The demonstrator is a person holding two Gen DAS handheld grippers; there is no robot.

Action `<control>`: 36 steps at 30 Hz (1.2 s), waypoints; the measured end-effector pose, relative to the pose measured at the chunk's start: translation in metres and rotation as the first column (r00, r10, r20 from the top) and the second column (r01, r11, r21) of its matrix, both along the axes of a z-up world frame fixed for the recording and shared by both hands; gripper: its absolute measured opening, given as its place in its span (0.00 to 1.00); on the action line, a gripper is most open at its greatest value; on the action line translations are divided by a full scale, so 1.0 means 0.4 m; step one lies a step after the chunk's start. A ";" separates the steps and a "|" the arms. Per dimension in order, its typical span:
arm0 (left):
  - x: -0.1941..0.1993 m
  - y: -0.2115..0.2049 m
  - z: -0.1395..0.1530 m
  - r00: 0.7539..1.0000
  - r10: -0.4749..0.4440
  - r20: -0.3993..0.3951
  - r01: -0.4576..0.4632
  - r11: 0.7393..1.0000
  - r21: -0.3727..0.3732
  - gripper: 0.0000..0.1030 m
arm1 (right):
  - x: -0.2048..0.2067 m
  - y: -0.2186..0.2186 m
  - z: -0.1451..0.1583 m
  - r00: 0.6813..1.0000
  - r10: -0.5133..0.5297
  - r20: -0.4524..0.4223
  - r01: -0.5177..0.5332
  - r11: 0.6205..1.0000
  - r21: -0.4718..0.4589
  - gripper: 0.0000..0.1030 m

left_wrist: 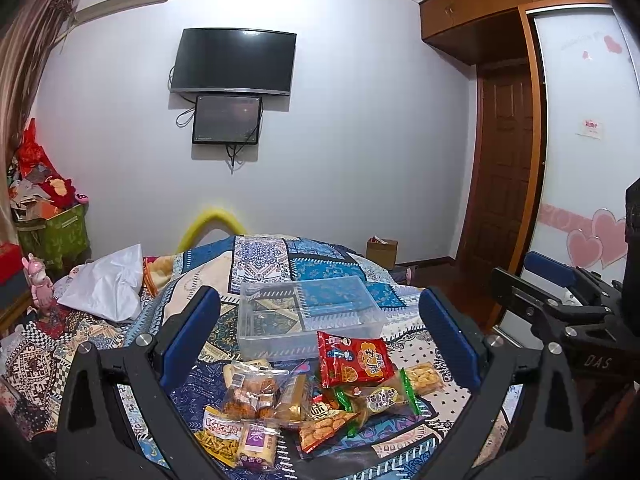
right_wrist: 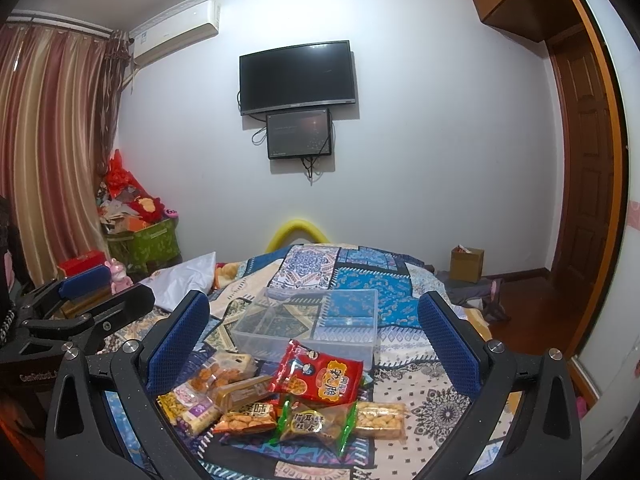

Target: Organize snacks

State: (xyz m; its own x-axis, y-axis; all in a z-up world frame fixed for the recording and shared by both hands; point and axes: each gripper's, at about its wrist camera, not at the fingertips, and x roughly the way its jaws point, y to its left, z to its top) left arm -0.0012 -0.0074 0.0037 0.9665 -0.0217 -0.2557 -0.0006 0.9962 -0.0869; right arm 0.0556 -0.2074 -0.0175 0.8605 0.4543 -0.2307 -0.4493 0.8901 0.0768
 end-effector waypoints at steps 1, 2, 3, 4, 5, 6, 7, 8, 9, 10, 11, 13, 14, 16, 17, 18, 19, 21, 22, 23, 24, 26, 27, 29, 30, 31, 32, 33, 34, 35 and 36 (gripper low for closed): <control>0.000 0.000 0.000 1.000 0.001 0.000 -0.001 1.000 0.002 0.98 | 0.000 0.000 0.000 1.000 -0.001 0.000 0.001 1.000 -0.001 1.00; 0.000 -0.001 0.000 1.000 0.001 0.000 -0.001 1.000 0.003 0.98 | 0.000 0.000 -0.001 1.000 -0.001 0.001 0.001 1.000 -0.001 1.00; 0.000 0.000 0.000 1.000 0.001 0.000 -0.001 1.000 0.003 0.98 | -0.001 -0.001 0.000 1.000 -0.002 0.002 0.002 1.000 -0.001 1.00; 0.000 0.000 0.000 1.000 0.001 0.000 -0.001 1.000 0.002 0.98 | -0.001 -0.002 0.001 1.000 -0.002 0.002 0.002 1.000 -0.001 1.00; 0.000 -0.001 0.000 1.000 0.002 0.000 -0.002 1.000 0.002 0.98 | -0.001 -0.002 0.001 1.000 -0.002 0.001 0.002 1.000 0.000 1.00; 0.000 0.000 0.000 1.000 0.002 0.000 -0.002 1.000 0.001 0.98 | -0.001 -0.002 0.001 1.000 -0.002 0.001 0.002 1.000 -0.001 1.00; 0.000 -0.001 0.001 1.000 0.000 0.000 0.000 1.000 0.002 0.98 | -0.001 -0.002 0.000 1.000 -0.003 0.001 0.003 1.000 -0.001 1.00; 0.000 -0.001 0.001 1.000 0.001 0.001 -0.001 1.000 0.002 0.98 | -0.001 -0.002 0.000 1.000 -0.002 0.001 0.002 1.000 -0.002 1.00; 0.000 -0.001 0.001 1.000 0.002 0.001 -0.002 1.000 0.002 0.98 | -0.001 -0.003 -0.001 1.000 -0.001 0.000 0.001 1.000 -0.001 1.00; 0.000 -0.001 0.001 1.000 0.002 0.001 -0.002 1.000 0.002 0.98 | 0.000 -0.004 0.000 1.000 -0.001 0.000 0.001 1.000 -0.001 1.00; 0.000 -0.001 0.001 1.000 0.000 0.001 0.000 1.000 0.001 0.98 | -0.001 -0.004 -0.001 1.000 -0.001 0.000 0.001 1.000 -0.001 1.00; 0.000 -0.001 0.000 1.000 0.000 0.000 0.000 1.000 0.001 0.98 | 0.000 -0.004 -0.001 1.000 -0.001 -0.002 0.001 1.000 -0.003 1.00; 0.001 -0.001 0.000 1.000 0.000 -0.001 0.000 1.000 0.002 0.98 | 0.001 -0.004 -0.002 1.000 -0.001 -0.004 0.001 1.000 -0.003 1.00; 0.004 0.001 -0.002 1.000 -0.004 -0.007 0.004 1.000 0.000 0.98 | 0.004 -0.003 -0.004 1.000 0.001 -0.008 -0.001 1.000 -0.003 1.00; 0.005 0.003 -0.004 1.000 -0.007 -0.011 0.007 1.000 0.000 0.98 | 0.007 -0.003 -0.007 1.000 0.002 -0.011 -0.002 1.000 -0.002 1.00; 0.008 0.004 -0.007 1.000 -0.007 -0.016 0.007 1.000 0.001 0.98 | 0.009 -0.002 -0.009 1.000 0.002 -0.014 -0.002 1.000 -0.003 1.00; 0.010 0.005 -0.010 1.000 -0.004 -0.019 0.004 1.000 0.003 0.98 | 0.013 0.000 -0.011 1.000 0.001 -0.019 -0.001 1.000 -0.004 1.00; 0.017 0.007 -0.018 1.000 -0.006 -0.029 0.006 1.000 0.005 0.98 | 0.022 0.002 -0.019 1.000 0.001 -0.031 -0.001 1.000 -0.006 1.00; 0.021 0.008 -0.024 0.999 -0.016 -0.036 0.016 1.000 0.002 0.98 | 0.027 0.003 -0.026 0.999 0.008 -0.040 -0.008 1.000 -0.006 1.00; 0.027 0.010 -0.030 0.999 -0.023 -0.046 0.023 1.000 -0.002 0.98 | 0.031 0.003 -0.031 0.999 0.020 -0.048 -0.020 1.000 -0.001 1.00; 0.034 0.012 -0.038 0.998 -0.020 -0.056 0.021 1.000 0.001 0.98 | 0.035 0.004 -0.036 0.998 0.029 -0.056 -0.029 1.000 0.003 1.00; 0.048 0.013 -0.054 0.997 -0.021 -0.077 0.022 1.000 0.008 0.98 | 0.051 0.007 -0.051 0.996 0.038 -0.083 -0.037 0.999 0.004 1.00; 0.056 0.015 -0.063 0.996 -0.022 -0.092 0.023 1.000 0.008 0.98 | 0.058 0.008 -0.059 0.995 0.036 -0.093 -0.036 0.999 -0.002 1.00; 0.079 0.024 -0.090 0.991 -0.021 -0.131 0.021 1.000 0.000 0.98 | 0.077 0.013 -0.082 0.992 0.021 -0.123 -0.025 0.999 -0.027 1.00; 0.087 0.030 -0.102 0.989 -0.019 -0.147 0.018 1.000 -0.003 0.98 | 0.084 0.013 -0.092 0.991 0.014 -0.135 -0.019 0.999 -0.036 1.00; 0.098 0.036 -0.117 0.986 -0.015 -0.166 0.014 1.000 -0.007 0.96 | 0.095 0.014 -0.105 0.988 0.010 -0.153 -0.017 0.999 -0.045 1.00; 0.109 0.043 -0.133 0.983 -0.011 -0.185 0.010 1.000 -0.010 0.94 | 0.108 0.014 -0.120 0.984 0.012 -0.177 -0.021 0.998 -0.051 1.00; 0.119 0.050 -0.149 0.979 -0.007 -0.204 0.004 1.000 -0.015 0.93 | 0.119 0.013 -0.135 0.980 0.010 -0.198 -0.021 0.998 -0.054 1.00; 0.134 0.060 -0.168 0.973 -0.001 -0.229 -0.004 1.000 -0.023 0.91 | 0.127 0.013 -0.143 0.978 0.004 -0.211 -0.017 0.998 -0.058 1.00; 0.143 0.069 -0.182 0.970 0.004 -0.245 -0.011 1.000 -0.028 0.91 | 0.139 0.016 -0.157 0.973 -0.008 -0.230 -0.008 0.997 -0.071 1.00; 0.152 0.076 -0.194 0.966 0.009 -0.259 -0.018 0.999 -0.033 0.91 | 0.147 0.015 -0.167 0.971 -0.012 -0.240 -0.007 0.997 -0.079 1.00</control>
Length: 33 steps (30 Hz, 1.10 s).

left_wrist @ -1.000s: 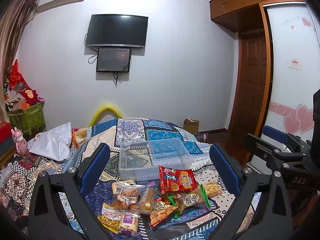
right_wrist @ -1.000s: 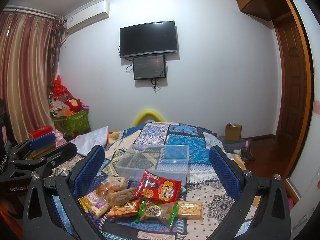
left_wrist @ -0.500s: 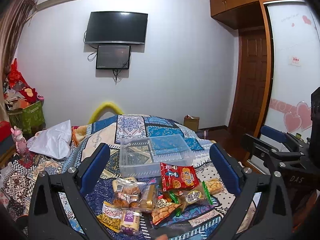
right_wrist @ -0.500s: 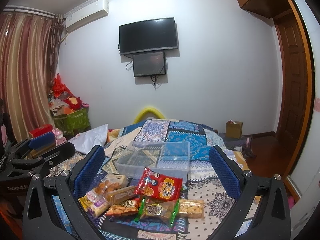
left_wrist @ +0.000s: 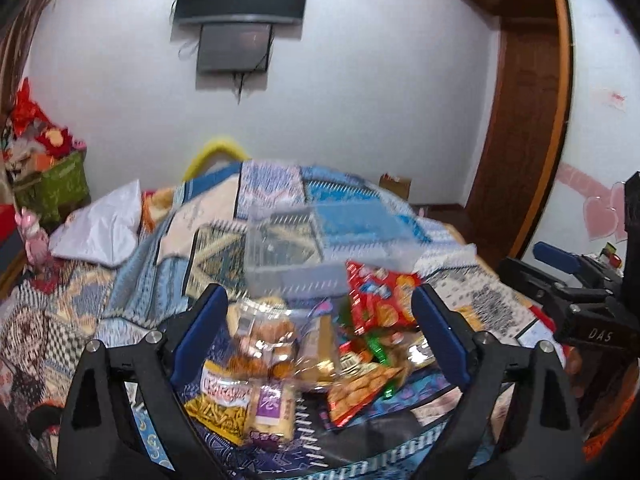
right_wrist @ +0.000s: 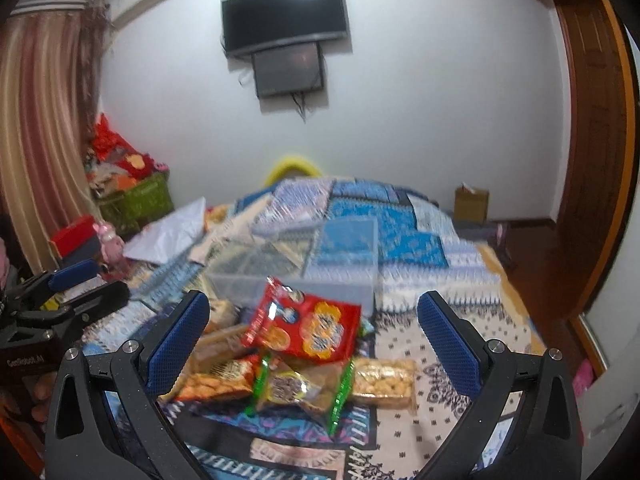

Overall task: Organize snacks
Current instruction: 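Grasp the orange cookie bag with left tool while right tool grasps green-edged pastry bag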

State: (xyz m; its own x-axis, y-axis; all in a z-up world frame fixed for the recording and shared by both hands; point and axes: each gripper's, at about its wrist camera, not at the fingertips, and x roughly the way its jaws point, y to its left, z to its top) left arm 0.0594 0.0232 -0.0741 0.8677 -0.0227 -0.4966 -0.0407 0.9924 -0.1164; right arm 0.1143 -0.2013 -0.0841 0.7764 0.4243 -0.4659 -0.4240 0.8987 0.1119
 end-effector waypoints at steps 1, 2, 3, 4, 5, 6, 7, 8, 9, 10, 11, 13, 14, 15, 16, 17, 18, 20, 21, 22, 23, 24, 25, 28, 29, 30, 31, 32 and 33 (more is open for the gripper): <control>0.012 0.009 -0.015 1.000 0.007 -0.019 -0.007 1.000 -0.004 0.91 | 0.009 0.002 -0.010 1.000 0.002 -0.013 -0.002 1.000 -0.009 1.00; 0.023 0.021 -0.031 0.999 0.014 -0.038 -0.014 1.000 -0.007 0.90 | 0.018 0.005 -0.021 1.000 0.005 -0.028 -0.006 1.000 -0.020 1.00; 0.033 0.028 -0.043 0.998 0.019 -0.052 -0.020 1.000 -0.008 0.89 | 0.024 0.007 -0.029 0.999 0.008 -0.039 -0.009 1.000 -0.028 1.00; 0.045 0.037 -0.058 0.997 0.027 -0.069 -0.027 1.000 -0.005 0.87 | 0.033 0.011 -0.039 0.998 0.015 -0.057 -0.017 0.999 -0.035 1.00; 0.059 0.045 -0.073 0.995 0.034 -0.089 -0.035 0.999 -0.001 0.86 | 0.042 0.015 -0.050 0.997 0.023 -0.078 -0.026 0.999 -0.041 1.00; 0.072 0.055 -0.091 0.993 0.042 -0.111 -0.042 0.999 0.001 0.86 | 0.049 0.020 -0.062 0.994 0.034 -0.101 -0.038 0.998 -0.043 1.00; 0.081 0.062 -0.101 0.991 0.045 -0.123 -0.046 0.999 -0.001 0.86 | 0.052 0.023 -0.068 0.993 0.041 -0.115 -0.046 0.998 -0.043 1.00; 0.093 0.072 -0.119 0.988 0.048 -0.144 -0.049 0.999 -0.008 0.85 | 0.057 0.028 -0.079 0.990 0.047 -0.132 -0.053 0.998 -0.044 1.00; 0.105 0.083 -0.139 0.984 0.051 -0.168 -0.054 0.998 -0.017 0.85 | 0.060 0.031 -0.089 0.988 0.051 -0.146 -0.058 0.997 -0.048 1.00; 0.117 0.091 -0.155 0.981 0.053 -0.187 -0.059 0.998 -0.023 0.83 | 0.064 0.037 -0.103 0.984 0.059 -0.167 -0.069 0.996 -0.054 1.00; 0.125 0.097 -0.169 0.977 0.056 -0.205 -0.063 0.998 -0.029 0.82 | 0.067 0.041 -0.114 0.982 0.064 -0.180 -0.076 0.995 -0.057 1.00; 0.141 0.110 -0.195 0.970 0.056 -0.237 -0.069 0.997 -0.044 0.82 | 0.079 0.053 -0.136 0.974 0.079 -0.211 -0.094 0.994 -0.063 1.00; 0.147 0.116 -0.208 0.966 0.055 -0.253 -0.070 0.996 -0.052 0.82 | 0.083 0.057 -0.144 0.971 0.087 -0.222 -0.103 0.993 -0.064 1.00; 0.154 0.120 -0.222 0.962 0.053 -0.267 -0.071 0.996 -0.059 0.82 | 0.084 0.063 -0.153 0.967 0.093 -0.236 -0.112 0.991 -0.069 1.00; 0.160 0.120 -0.230 0.960 0.052 -0.276 -0.072 0.996 -0.061 0.82 | 0.088 0.066 -0.161 0.965 0.095 -0.245 -0.116 0.991 -0.073 1.00; 0.163 0.123 -0.237 0.959 0.053 -0.279 -0.074 0.995 -0.065 0.82 | 0.089 0.070 -0.167 0.962 0.096 -0.256 -0.119 0.990 -0.076 1.00; 0.167 0.127 -0.242 0.958 0.053 -0.282 -0.076 0.994 -0.072 0.82 | 0.094 0.075 -0.174 0.960 0.095 -0.264 -0.120 0.989 -0.081 0.99; 0.178 0.132 -0.247 0.956 0.048 -0.291 -0.076 0.993 -0.087 0.82 | 0.100 0.080 -0.188 0.954 0.090 -0.286 -0.120 0.989 -0.091 0.99; 0.184 0.134 -0.250 0.954 0.047 -0.295 -0.078 0.993 -0.092 0.82 | 0.102 0.081 -0.195 0.950 0.089 -0.299 -0.122 0.988 -0.093 0.99; 0.190 0.136 -0.256 0.953 0.043 -0.301 -0.076 0.992 -0.101 0.82 | 0.104 0.084 -0.204 0.945 0.090 -0.315 -0.125 0.988 -0.092 0.99; 0.198 0.139 -0.263 0.950 0.036 -0.309 -0.074 0.991 -0.111 0.82 | 0.106 0.085 -0.212 0.940 0.092 -0.327 -0.128 0.988 -0.090 0.99; 0.205 0.143 -0.269 0.948 0.036 -0.316 -0.077 0.990 -0.117 0.82 | 0.108 0.084 -0.220 0.936 0.091 -0.341 -0.129 0.987 -0.091 0.99; 0.211 0.146 -0.275 0.945 0.039 -0.325 -0.083 0.989 -0.122 0.82 | 0.109 0.084 -0.226 0.933 0.089 -0.350 -0.128 0.988 -0.091 0.99; 0.224 0.161 -0.293 0.935 0.038 -0.352 -0.100 0.982 -0.161 0.82 | 0.106 0.083 -0.226 0.937 0.085 -0.340 -0.127 0.987 -0.102 0.95; 0.228 0.166 -0.298 0.933 0.037 -0.359 -0.107 0.978 -0.177 0.82 | 0.106 0.083 -0.226 0.935 0.088 -0.343 -0.129 0.987 -0.099 0.91; 0.230 0.168 -0.303 0.930 0.033 -0.365 -0.108 0.976 -0.188 0.82 | 0.106 0.081 -0.225 0.936 0.087 -0.342 -0.128 0.987 -0.100 0.86; 0.233 0.169 -0.306 0.929 0.029 -0.368 -0.107 0.976 -0.191 0.83 | 0.105 0.082 -0.224 0.937 0.085 -0.340 -0.127 0.987 -0.102 0.85; 0.234 0.168 -0.307 0.929 0.027 -0.370 -0.106 0.976 -0.192 0.83 | 0.105 0.081 -0.224 0.938 0.084 -0.337 -0.125 0.987 -0.103 0.81; 0.233 0.168 -0.308 0.927 0.027 -0.373 -0.105 0.976 -0.190 0.83 | 0.108 0.081 -0.224 0.938 0.086 -0.336 -0.127 0.987 -0.101 0.76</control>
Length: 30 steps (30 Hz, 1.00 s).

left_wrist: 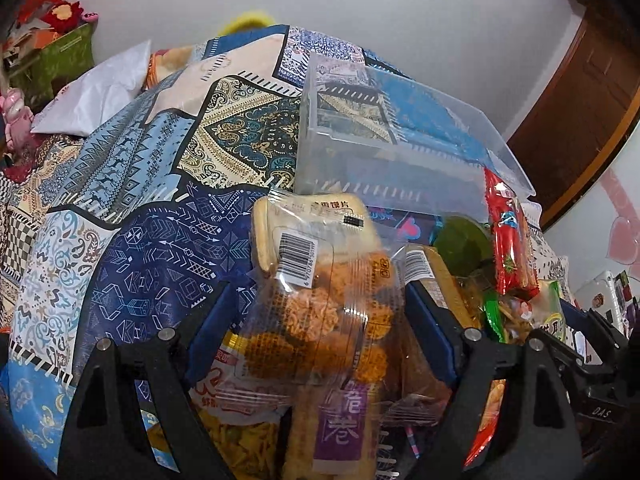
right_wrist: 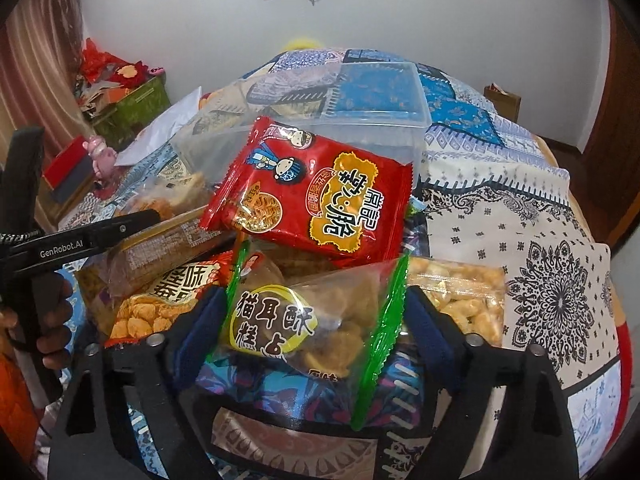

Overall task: Organize snacks
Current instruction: 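Grasp the orange cookie bag with left tool while right tool grasps green-edged pastry bag, then lower both held bags into the clear plastic box and open both tools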

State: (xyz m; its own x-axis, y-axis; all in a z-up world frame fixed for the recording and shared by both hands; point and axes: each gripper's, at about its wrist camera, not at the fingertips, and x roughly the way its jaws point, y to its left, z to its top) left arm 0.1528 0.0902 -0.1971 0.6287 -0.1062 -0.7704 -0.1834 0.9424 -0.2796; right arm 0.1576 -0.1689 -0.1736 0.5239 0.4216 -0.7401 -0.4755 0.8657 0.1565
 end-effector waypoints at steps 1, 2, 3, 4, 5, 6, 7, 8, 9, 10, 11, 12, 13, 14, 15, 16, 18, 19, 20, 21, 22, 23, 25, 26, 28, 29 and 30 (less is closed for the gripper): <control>0.002 0.001 -0.001 1.000 -0.003 -0.003 0.003 1.000 0.002 0.82 | 0.001 0.000 0.000 1.000 -0.002 0.001 0.002 1.000 0.000 0.74; 0.002 0.001 -0.002 1.000 -0.005 -0.006 0.005 1.000 0.003 0.80 | 0.001 -0.001 0.000 1.000 -0.003 0.002 0.003 1.000 0.001 0.73; 0.002 0.001 -0.003 1.000 -0.010 -0.009 0.010 1.000 -0.002 0.76 | 0.001 -0.001 0.000 1.000 -0.005 0.003 0.005 1.000 0.002 0.71; 0.004 0.003 -0.004 1.000 -0.014 -0.015 0.014 1.000 -0.006 0.73 | 0.001 -0.002 0.001 1.000 -0.006 0.001 0.006 1.000 0.004 0.70; 0.003 0.004 -0.003 1.000 -0.010 -0.017 0.010 1.000 -0.001 0.72 | 0.000 -0.004 0.002 1.000 -0.004 -0.003 0.004 1.000 0.010 0.67; 0.001 0.003 -0.001 1.000 -0.008 -0.017 0.008 1.000 0.005 0.70 | 0.001 -0.005 0.004 1.000 -0.004 -0.006 0.004 1.000 0.015 0.66; -0.002 0.001 0.001 1.000 -0.009 -0.016 0.009 1.000 0.012 0.67 | 0.000 -0.008 0.005 1.000 -0.005 -0.009 0.006 1.000 0.020 0.65; -0.006 -0.002 0.005 1.000 -0.008 -0.014 0.009 1.000 0.024 0.63 | 0.000 -0.010 0.006 1.000 -0.006 -0.011 0.007 1.000 0.023 0.63; -0.010 -0.006 0.010 1.000 -0.009 -0.013 0.010 0.999 0.040 0.63 | -0.002 -0.013 0.008 1.000 -0.009 -0.011 0.010 1.000 0.026 0.62; -0.015 -0.011 0.015 1.000 -0.010 -0.010 0.010 0.998 0.054 0.62 | -0.005 -0.013 0.010 1.000 -0.011 -0.011 0.011 1.000 0.028 0.61; -0.021 -0.016 0.021 1.000 -0.011 -0.004 0.012 0.997 0.073 0.62 | -0.007 -0.016 0.013 1.000 -0.011 -0.010 0.012 0.999 0.030 0.60; -0.024 -0.018 0.025 1.000 -0.012 -0.001 0.013 0.997 0.081 0.61 | -0.009 -0.018 0.017 1.000 -0.013 -0.008 0.014 0.999 0.032 0.60; -0.031 -0.022 0.031 1.000 -0.013 0.003 0.013 0.996 0.094 0.60 | -0.012 -0.022 0.022 1.000 -0.017 -0.002 0.017 0.999 0.034 0.59; -0.036 -0.024 0.037 1.000 -0.012 0.009 0.011 0.995 0.099 0.59 | -0.014 -0.025 0.027 1.000 -0.019 0.004 0.019 0.999 0.037 0.58; -0.041 -0.025 0.042 1.000 -0.011 0.015 0.009 0.995 0.101 0.59 | -0.018 -0.026 0.033 1.000 -0.022 0.009 0.021 0.999 0.037 0.58; -0.048 -0.025 0.052 1.000 -0.007 0.023 0.005 0.995 0.105 0.59 | -0.021 -0.029 0.040 0.999 -0.027 0.019 0.026 0.999 0.037 0.58; -0.060 -0.023 0.070 0.999 0.001 0.040 -0.006 0.994 0.111 0.58 | -0.025 -0.037 0.054 0.999 -0.035 0.034 0.033 0.999 0.040 0.57; -0.062 -0.023 0.076 0.999 0.002 0.045 -0.007 0.994 0.110 0.58 | -0.026 -0.040 0.061 0.999 -0.038 0.039 0.036 0.998 0.043 0.57; -0.067 -0.021 0.086 0.999 0.005 0.053 -0.011 0.994 0.109 0.57 | -0.028 -0.045 0.070 0.998 -0.042 0.047 0.040 0.998 0.048 0.57; -0.072 -0.020 0.097 0.998 0.010 0.063 -0.017 0.994 0.111 0.57 | -0.028 -0.047 0.075 0.998 -0.045 0.052 0.042 0.998 0.050 0.56; -0.073 -0.019 0.104 0.998 0.012 0.069 -0.020 0.993 0.113 0.56 | -0.028 -0.053 0.085 0.997 -0.050 0.061 0.047 0.997 0.057 0.56; -0.078 -0.018 0.116 0.997 0.014 0.080 -0.024 0.993 0.115 0.55 | -0.027 -0.056 0.093 0.996 -0.052 0.066 0.048 0.997 0.064 0.56; -0.084 -0.017 0.137 0.995 0.016 0.102 -0.028 0.993 0.119 0.54 | -0.023 -0.065 0.111 0.995 -0.059 0.079 0.053 0.995 0.082 0.56; -0.086 -0.017 0.151 0.993 0.016 0.116 -0.030 0.992 0.120 0.54 | -0.019 -0.068 0.121 0.994 -0.063 0.089 0.055 0.994 0.089 0.56; -0.086 -0.019 0.172 0.990 0.012 0.138 -0.028 0.993 0.115 0.54 | -0.011 -0.068 0.141 0.991 -0.071 0.113 0.060 0.994 0.094 0.56; -0.085 -0.020 0.185 0.988 0.006 0.151 -0.023 0.993 0.112 0.54 | -0.004 -0.066 0.152 0.989 -0.075 0.129 0.063 0.993 0.098 0.56; -0.083 -0.024 0.197 0.986 0.001 0.165 -0.020 0.993 0.114 0.54 | 0.002 -0.065 0.160 0.987 -0.077 0.139 0.063 0.993 0.101 0.56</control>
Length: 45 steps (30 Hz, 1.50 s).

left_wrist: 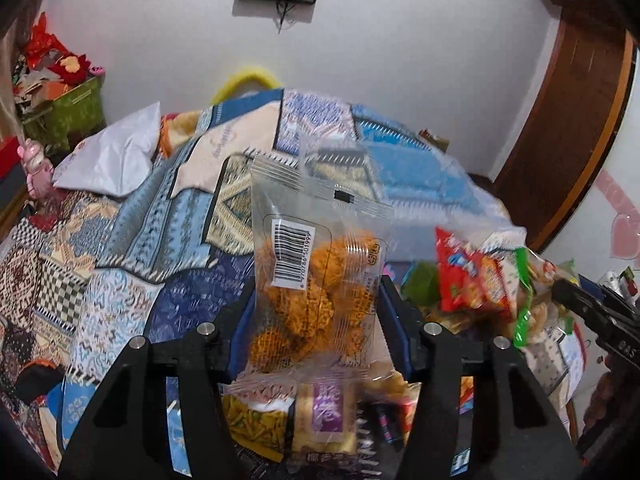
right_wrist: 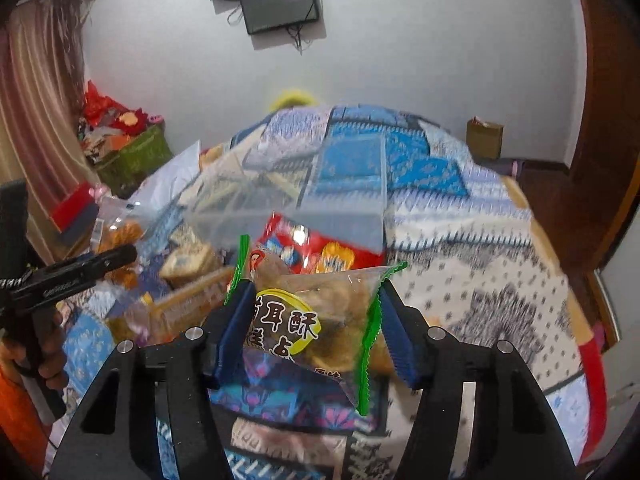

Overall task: Organize snacks
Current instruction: 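Lower both held bags into the clear plastic box and open both tools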

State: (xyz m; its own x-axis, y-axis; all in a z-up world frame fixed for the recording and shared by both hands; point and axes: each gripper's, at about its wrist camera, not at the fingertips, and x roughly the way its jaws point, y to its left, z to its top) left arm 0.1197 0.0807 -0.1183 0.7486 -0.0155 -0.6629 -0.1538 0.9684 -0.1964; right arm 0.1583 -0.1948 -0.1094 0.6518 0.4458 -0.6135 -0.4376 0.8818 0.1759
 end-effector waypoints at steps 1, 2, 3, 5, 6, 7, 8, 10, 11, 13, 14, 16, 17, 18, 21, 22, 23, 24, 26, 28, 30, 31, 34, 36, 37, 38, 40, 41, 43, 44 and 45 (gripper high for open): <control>0.004 -0.003 0.008 1.000 -0.002 0.009 0.002 1.000 0.007 0.54 | 0.007 0.001 0.010 1.000 -0.002 0.011 0.002 1.000 0.005 0.56; 0.009 -0.008 0.016 1.000 -0.004 0.020 0.004 1.000 0.016 0.54 | 0.017 0.003 0.019 1.000 -0.005 0.022 0.004 1.000 0.014 0.56; 0.013 -0.011 0.023 1.000 -0.007 0.027 0.007 1.000 0.022 0.54 | 0.021 0.005 0.026 1.000 -0.003 0.031 0.003 1.000 0.018 0.56; 0.024 -0.019 0.038 0.999 -0.015 0.041 0.014 1.000 0.022 0.54 | 0.040 0.012 0.044 0.998 -0.007 0.057 0.006 1.000 0.023 0.56; 0.032 -0.022 0.045 0.999 -0.017 0.048 0.016 1.000 0.023 0.54 | 0.048 0.015 0.051 0.998 -0.006 0.070 0.005 1.000 0.023 0.56; 0.038 -0.023 0.050 0.998 -0.018 0.052 0.017 1.000 0.023 0.54 | 0.055 0.019 0.057 0.997 -0.007 0.079 0.005 1.000 0.023 0.56; 0.050 -0.025 0.057 0.998 -0.020 0.058 0.019 1.000 0.023 0.54 | 0.066 0.023 0.063 0.996 -0.007 0.088 0.005 1.000 0.026 0.56; 0.070 -0.026 0.067 0.997 -0.025 0.069 0.023 1.000 0.019 0.54 | 0.085 0.030 0.071 0.995 -0.006 0.096 0.003 0.999 0.033 0.56; 0.078 -0.026 0.071 0.997 -0.026 0.073 0.025 1.000 0.018 0.54 | 0.098 0.034 0.074 0.995 -0.009 0.100 0.005 0.999 0.034 0.56; 0.099 -0.026 0.079 0.996 -0.029 0.080 0.028 1.000 0.014 0.54 | 0.117 0.040 0.078 0.994 -0.012 0.109 0.008 0.999 0.036 0.56; 0.113 -0.027 0.085 0.996 -0.032 0.084 0.031 0.999 0.013 0.54 | 0.129 0.042 0.079 0.994 -0.015 0.113 0.011 0.999 0.039 0.56; 0.142 -0.025 0.094 0.995 -0.033 0.093 0.031 0.999 0.016 0.54 | 0.153 0.047 0.081 0.994 -0.016 0.110 0.011 0.999 0.045 0.56; 0.152 -0.026 0.096 0.995 -0.032 0.095 0.031 0.999 0.019 0.54 | 0.170 0.051 0.081 0.994 -0.018 0.108 0.013 0.999 0.050 0.56; 0.170 -0.025 0.100 0.995 -0.032 0.096 0.030 0.999 0.022 0.54 | 0.183 0.055 0.080 0.994 -0.020 0.105 0.015 0.999 0.049 0.56; 0.211 -0.022 0.103 0.995 -0.036 0.092 0.034 0.999 0.024 0.54 | 0.211 0.069 0.072 0.995 -0.021 0.101 0.017 0.999 0.038 0.56; 0.223 -0.021 0.102 0.995 -0.038 0.090 0.036 0.999 0.024 0.54 | 0.221 0.073 0.071 0.995 -0.018 0.096 0.015 0.999 0.037 0.56; 0.240 -0.021 0.101 0.996 -0.037 0.086 0.035 0.999 0.027 0.54 | 0.232 0.078 0.067 0.996 -0.015 0.089 0.012 0.999 0.036 0.56; 0.253 -0.020 0.099 0.996 -0.037 0.083 0.035 0.999 0.029 0.54 | 0.244 0.082 0.063 0.997 -0.013 0.082 0.010 0.999 0.033 0.56; 0.287 -0.021 0.091 0.997 -0.041 0.066 0.039 0.999 0.027 0.54 | 0.265 0.092 0.051 0.997 -0.007 0.071 0.005 1.000 0.026 0.56; 0.318 -0.021 0.078 0.998 -0.048 0.045 0.047 0.999 0.022 0.54 | 0.284 0.099 0.038 0.999 0.001 0.051 -0.002 1.000 0.022 0.56; 0.345 -0.021 0.064 0.999 -0.048 0.023 0.048 0.999 0.020 0.54 | 0.304 0.111 0.022 1.000 0.015 0.025 -0.015 1.000 0.011 0.56; 0.363 -0.022 0.053 0.998 -0.056 0.009 0.056 0.998 0.020 0.54 | 0.313 0.115 0.020 1.000 0.020 0.019 -0.020 1.000 0.002 0.56; 0.400 -0.030 0.026 0.998 -0.059 -0.026 0.060 0.997 0.039 0.54 | 0.335 0.143 0.000 0.999 0.047 -0.003 -0.047 0.998 -0.052 0.56; 0.430 -0.040 -0.001 0.996 -0.061 -0.063 0.064 0.997 0.051 0.54 | 0.347 0.157 -0.015 0.998 0.061 -0.019 -0.062 0.995 -0.083 0.56; 0.442 -0.042 -0.013 0.995 -0.061 -0.081 0.066 0.996 0.056 0.54 | 0.353 0.162 -0.023 0.997 0.068 -0.029 -0.070 0.993 -0.095 0.56; 0.451 -0.045 -0.024 0.994 -0.062 -0.095 0.068 0.996 0.059 0.54 | 0.359 0.168 -0.032 0.996 0.073 -0.042 -0.077 0.991 -0.107 0.56; 0.466 -0.049 -0.047 0.990 -0.064 -0.123 0.072 0.996 0.061 0.54 | 0.367 0.176 -0.047 0.995 0.080 -0.057 -0.087 0.988 -0.130 0.56; 0.473 -0.051 -0.058 0.988 -0.071 -0.138 0.079 0.995 0.056 0.54 | 0.371 0.179 -0.055 0.994 0.086 -0.067 -0.094 0.986 -0.139 0.56; 0.482 -0.055 -0.075 0.983 -0.082 -0.163 0.090 0.995 0.046 0.54 | 0.379 0.182 -0.068 0.991 0.099 -0.092 -0.112 0.983 -0.144 0.56; 0.489 -0.059 -0.085 0.981 -0.079 -0.178 0.089 0.995 0.047 0.54 | 0.382 0.185 -0.074 0.989 0.106 -0.106 -0.121 0.982 -0.146 0.56; 0.493 -0.060 -0.091 0.979 -0.078 -0.188 0.089 0.995 0.050 0.54 | 0.384 0.188 -0.080 0.987 0.109 -0.116 -0.126 0.980 -0.152 0.56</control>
State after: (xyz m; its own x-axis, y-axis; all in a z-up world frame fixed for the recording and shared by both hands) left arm 0.3169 0.0569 -0.1548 0.6103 -0.0309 -0.7915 -0.1001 0.9882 -0.1157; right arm 0.3119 -0.1198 -0.1416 0.5276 0.4071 -0.7456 -0.5257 0.8459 0.0898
